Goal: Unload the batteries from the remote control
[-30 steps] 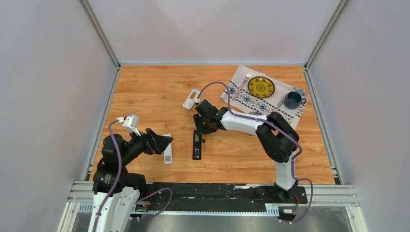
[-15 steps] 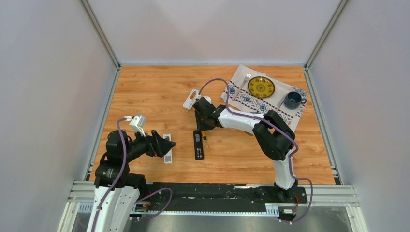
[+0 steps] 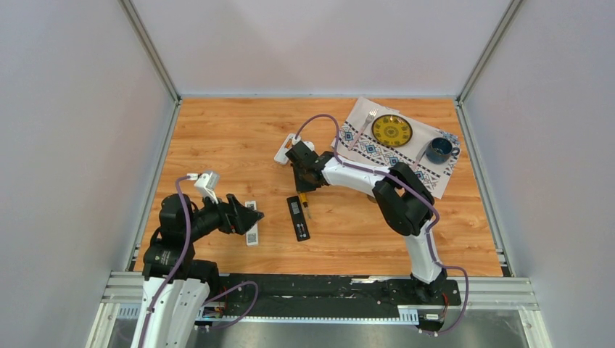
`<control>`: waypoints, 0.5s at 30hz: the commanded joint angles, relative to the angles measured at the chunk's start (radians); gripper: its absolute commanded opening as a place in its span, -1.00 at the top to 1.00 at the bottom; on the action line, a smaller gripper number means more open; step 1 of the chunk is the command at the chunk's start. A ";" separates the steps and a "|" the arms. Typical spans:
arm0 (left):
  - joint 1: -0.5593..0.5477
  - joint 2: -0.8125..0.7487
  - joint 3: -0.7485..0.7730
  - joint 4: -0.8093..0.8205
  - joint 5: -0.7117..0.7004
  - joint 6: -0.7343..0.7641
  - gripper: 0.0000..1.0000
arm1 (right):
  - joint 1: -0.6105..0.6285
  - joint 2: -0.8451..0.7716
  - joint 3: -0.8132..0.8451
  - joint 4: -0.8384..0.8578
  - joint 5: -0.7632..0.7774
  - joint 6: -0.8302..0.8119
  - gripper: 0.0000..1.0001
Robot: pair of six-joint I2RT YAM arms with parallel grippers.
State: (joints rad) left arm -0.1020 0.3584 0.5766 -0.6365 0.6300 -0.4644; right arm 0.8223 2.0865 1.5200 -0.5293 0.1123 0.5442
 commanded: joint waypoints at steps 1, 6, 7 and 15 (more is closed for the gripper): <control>0.008 -0.022 0.005 0.015 0.010 0.018 -0.93 | -0.017 -0.028 0.009 -0.063 -0.022 -0.050 1.00; 0.008 -0.079 0.003 0.009 0.004 0.009 -0.93 | -0.028 -0.133 -0.032 -0.020 -0.077 -0.073 1.00; 0.008 -0.093 0.003 0.015 0.008 0.009 -0.93 | -0.029 -0.152 -0.043 -0.006 -0.089 -0.078 1.00; 0.007 -0.115 -0.102 0.159 0.068 -0.091 -0.89 | -0.077 -0.373 -0.230 0.135 -0.221 -0.079 1.00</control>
State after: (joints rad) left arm -0.1020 0.2485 0.5266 -0.5716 0.6586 -0.4953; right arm 0.7719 1.8484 1.3590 -0.4961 -0.0174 0.4808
